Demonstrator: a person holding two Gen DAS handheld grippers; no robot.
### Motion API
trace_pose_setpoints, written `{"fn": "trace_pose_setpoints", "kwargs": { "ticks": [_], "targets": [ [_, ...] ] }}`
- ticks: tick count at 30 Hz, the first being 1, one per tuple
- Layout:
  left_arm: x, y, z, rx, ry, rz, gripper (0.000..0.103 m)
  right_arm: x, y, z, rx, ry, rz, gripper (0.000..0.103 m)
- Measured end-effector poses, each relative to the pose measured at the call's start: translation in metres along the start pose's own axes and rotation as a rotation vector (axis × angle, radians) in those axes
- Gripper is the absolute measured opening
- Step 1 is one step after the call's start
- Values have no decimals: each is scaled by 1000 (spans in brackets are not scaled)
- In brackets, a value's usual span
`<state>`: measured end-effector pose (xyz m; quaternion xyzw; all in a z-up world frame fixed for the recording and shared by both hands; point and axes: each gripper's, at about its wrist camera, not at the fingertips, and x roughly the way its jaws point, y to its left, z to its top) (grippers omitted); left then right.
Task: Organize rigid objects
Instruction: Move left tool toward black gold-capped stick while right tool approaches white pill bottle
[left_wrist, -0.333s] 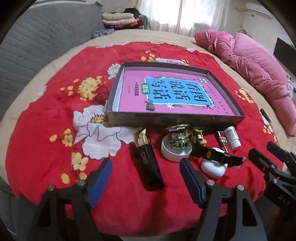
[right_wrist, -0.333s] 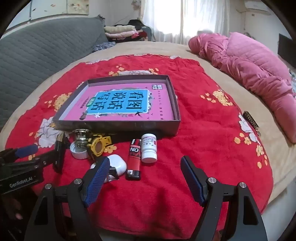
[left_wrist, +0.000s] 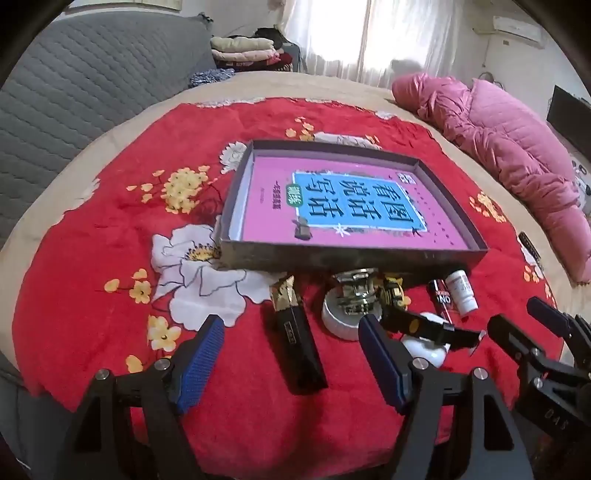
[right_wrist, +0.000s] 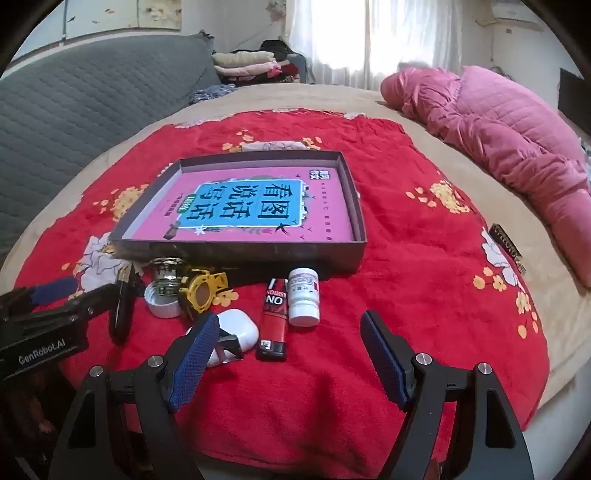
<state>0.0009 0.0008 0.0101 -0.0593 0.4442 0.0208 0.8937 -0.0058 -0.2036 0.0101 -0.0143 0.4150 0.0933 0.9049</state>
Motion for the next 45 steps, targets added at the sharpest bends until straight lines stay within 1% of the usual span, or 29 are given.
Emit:
{"fn": "trace_pose_setpoints", "kwargs": {
  "ticks": [4, 13, 23, 32, 45],
  "targets": [
    [4, -2, 1, -4, 7, -11, 74, -2, 3, 4, -10, -20, 2, 80],
    [2, -3, -1, -4, 4, -42, 74, -2, 2, 5, -8, -15, 1, 80],
    [0, -6, -2, 12, 9, -52, 74, -2, 1, 6, -4, -17, 4, 80],
    [-1, -7, -1, 10, 4, -59, 74, -2, 2, 6, -6, -18, 6, 80],
    [-1, -9, -2, 13, 18, -70, 74, -4, 3, 6, -5, -23, 8, 80]
  ]
}}
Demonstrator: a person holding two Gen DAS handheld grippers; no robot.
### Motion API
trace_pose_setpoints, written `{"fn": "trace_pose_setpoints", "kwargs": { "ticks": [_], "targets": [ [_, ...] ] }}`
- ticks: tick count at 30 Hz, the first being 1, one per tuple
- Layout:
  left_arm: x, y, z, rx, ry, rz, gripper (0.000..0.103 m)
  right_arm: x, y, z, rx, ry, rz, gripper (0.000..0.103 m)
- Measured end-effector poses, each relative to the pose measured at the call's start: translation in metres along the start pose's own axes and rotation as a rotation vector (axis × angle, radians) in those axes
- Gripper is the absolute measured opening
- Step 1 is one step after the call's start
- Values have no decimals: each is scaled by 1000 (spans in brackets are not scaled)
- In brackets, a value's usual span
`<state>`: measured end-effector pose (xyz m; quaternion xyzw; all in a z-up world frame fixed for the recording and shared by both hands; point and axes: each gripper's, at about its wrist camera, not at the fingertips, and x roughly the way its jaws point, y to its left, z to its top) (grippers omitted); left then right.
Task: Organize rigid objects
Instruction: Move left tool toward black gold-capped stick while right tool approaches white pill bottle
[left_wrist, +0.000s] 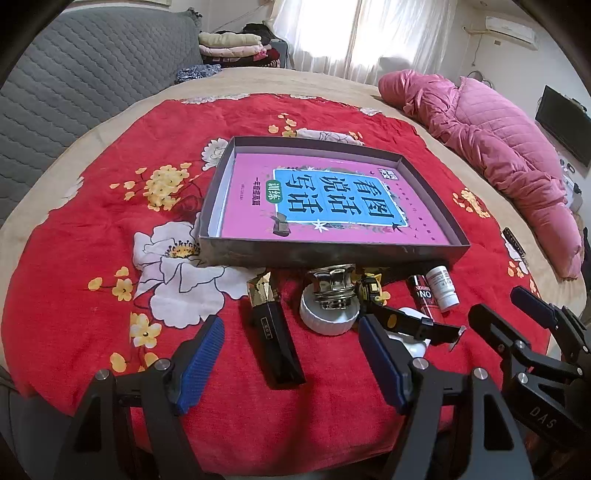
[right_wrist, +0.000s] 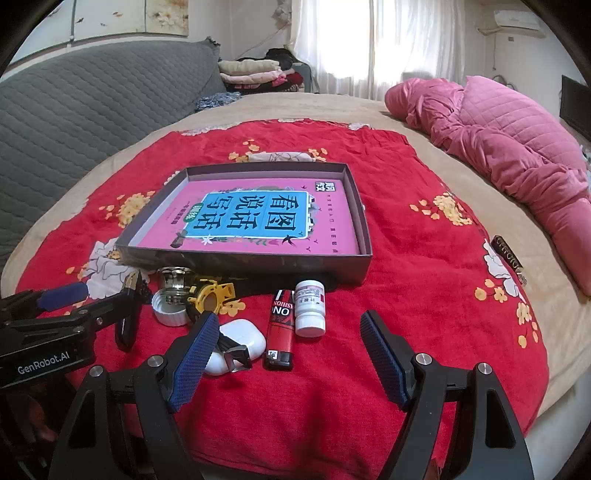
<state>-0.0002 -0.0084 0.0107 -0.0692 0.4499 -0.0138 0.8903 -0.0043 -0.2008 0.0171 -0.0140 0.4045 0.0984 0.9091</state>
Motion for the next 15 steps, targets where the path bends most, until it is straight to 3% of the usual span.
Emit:
{"fn": "trace_pose_setpoints", "kwargs": {
  "ticks": [15],
  "targets": [
    [2, 4, 0, -9, 11, -1, 74, -2, 0, 3, 8, -4, 7, 80]
  ]
}}
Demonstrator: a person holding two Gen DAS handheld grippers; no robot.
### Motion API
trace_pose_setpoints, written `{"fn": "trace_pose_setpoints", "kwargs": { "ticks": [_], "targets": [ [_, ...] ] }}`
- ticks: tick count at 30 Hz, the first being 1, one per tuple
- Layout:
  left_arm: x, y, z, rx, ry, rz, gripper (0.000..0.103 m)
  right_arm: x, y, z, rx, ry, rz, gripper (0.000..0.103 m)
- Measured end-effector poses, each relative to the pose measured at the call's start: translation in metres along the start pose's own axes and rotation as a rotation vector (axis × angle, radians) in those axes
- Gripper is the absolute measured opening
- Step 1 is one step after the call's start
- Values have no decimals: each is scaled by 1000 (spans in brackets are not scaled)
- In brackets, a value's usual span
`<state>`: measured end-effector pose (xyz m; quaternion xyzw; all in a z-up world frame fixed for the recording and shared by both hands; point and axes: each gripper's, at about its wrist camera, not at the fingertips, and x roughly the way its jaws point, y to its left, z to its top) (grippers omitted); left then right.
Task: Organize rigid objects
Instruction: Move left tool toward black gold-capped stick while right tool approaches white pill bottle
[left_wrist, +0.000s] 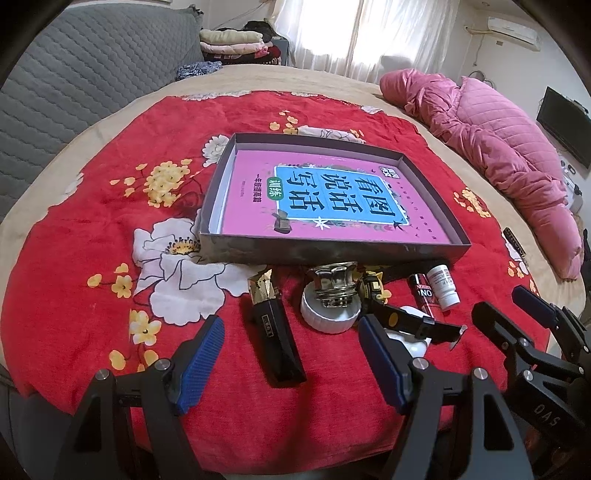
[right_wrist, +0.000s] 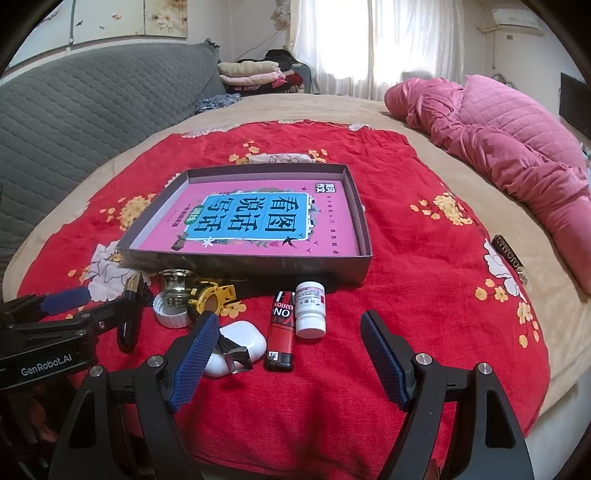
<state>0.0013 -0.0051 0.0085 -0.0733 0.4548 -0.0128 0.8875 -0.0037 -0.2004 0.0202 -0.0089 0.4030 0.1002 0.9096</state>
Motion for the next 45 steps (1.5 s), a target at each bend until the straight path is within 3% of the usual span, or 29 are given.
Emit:
{"fn": "trace_pose_setpoints", "kwargs": {
  "ticks": [26, 45],
  "targets": [
    [13, 31, -2, -83, 69, 48, 74, 2, -22, -2, 74, -2, 14, 80],
    [36, 40, -5, -147, 140, -14, 72, 16, -34, -4, 77, 11, -30, 80]
  ]
}}
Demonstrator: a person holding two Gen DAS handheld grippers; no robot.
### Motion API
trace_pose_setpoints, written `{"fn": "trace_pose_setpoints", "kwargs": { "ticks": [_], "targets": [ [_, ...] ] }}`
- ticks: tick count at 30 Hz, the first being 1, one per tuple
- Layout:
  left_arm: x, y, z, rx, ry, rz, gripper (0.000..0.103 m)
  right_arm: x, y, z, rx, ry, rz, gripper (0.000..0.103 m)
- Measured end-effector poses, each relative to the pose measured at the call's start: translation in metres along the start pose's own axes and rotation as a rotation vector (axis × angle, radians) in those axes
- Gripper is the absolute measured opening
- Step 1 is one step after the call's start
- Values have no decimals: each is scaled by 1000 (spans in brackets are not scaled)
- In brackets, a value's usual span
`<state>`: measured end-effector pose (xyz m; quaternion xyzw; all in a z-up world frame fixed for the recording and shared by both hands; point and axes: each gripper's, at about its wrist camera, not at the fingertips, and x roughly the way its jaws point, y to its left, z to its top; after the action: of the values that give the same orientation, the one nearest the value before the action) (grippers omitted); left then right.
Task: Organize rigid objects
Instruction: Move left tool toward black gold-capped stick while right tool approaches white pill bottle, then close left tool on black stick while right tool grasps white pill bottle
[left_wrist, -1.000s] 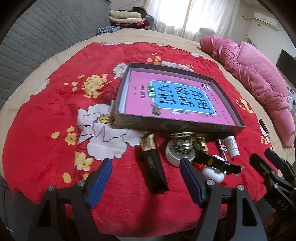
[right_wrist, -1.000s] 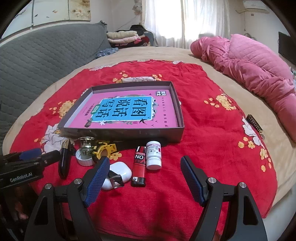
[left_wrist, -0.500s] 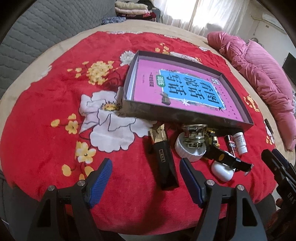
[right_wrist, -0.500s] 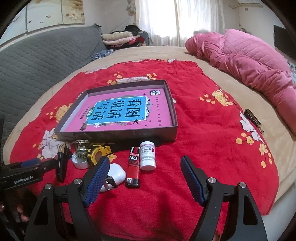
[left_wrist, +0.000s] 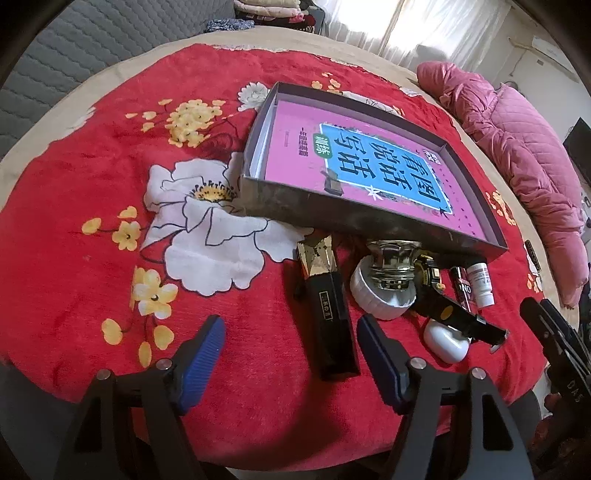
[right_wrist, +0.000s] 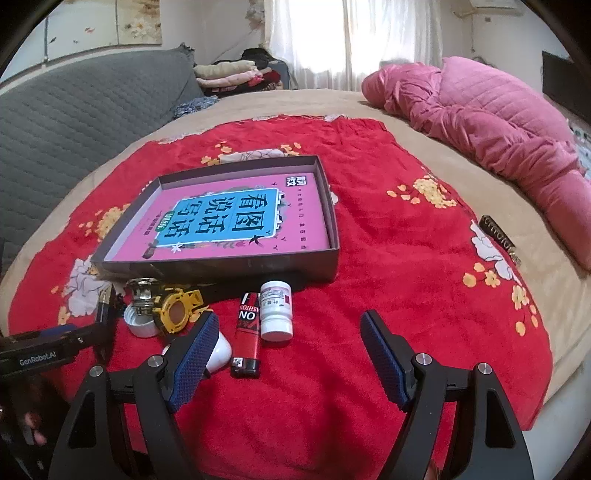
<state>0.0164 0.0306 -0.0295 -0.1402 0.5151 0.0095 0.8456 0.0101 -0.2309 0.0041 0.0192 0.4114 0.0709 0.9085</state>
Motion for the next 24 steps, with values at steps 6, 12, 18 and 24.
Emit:
{"fn": "trace_pose_setpoints", "kwargs": {
  "ticks": [6, 12, 18, 24],
  "targets": [
    [4, -1, 1, 0, 2, -19, 70, 16, -9, 0, 20, 33, -9, 80],
    [6, -7, 1, 35, -7, -16, 66, 35, -13, -2, 24, 68, 4, 80],
    [8, -7, 1, 42, -9, -20, 62, 49, -8, -4, -5, 86, 21, 80],
    [10, -7, 2, 40, -7, -24, 60, 57, -14, -3, 12, 88, 34, 79]
  ]
}}
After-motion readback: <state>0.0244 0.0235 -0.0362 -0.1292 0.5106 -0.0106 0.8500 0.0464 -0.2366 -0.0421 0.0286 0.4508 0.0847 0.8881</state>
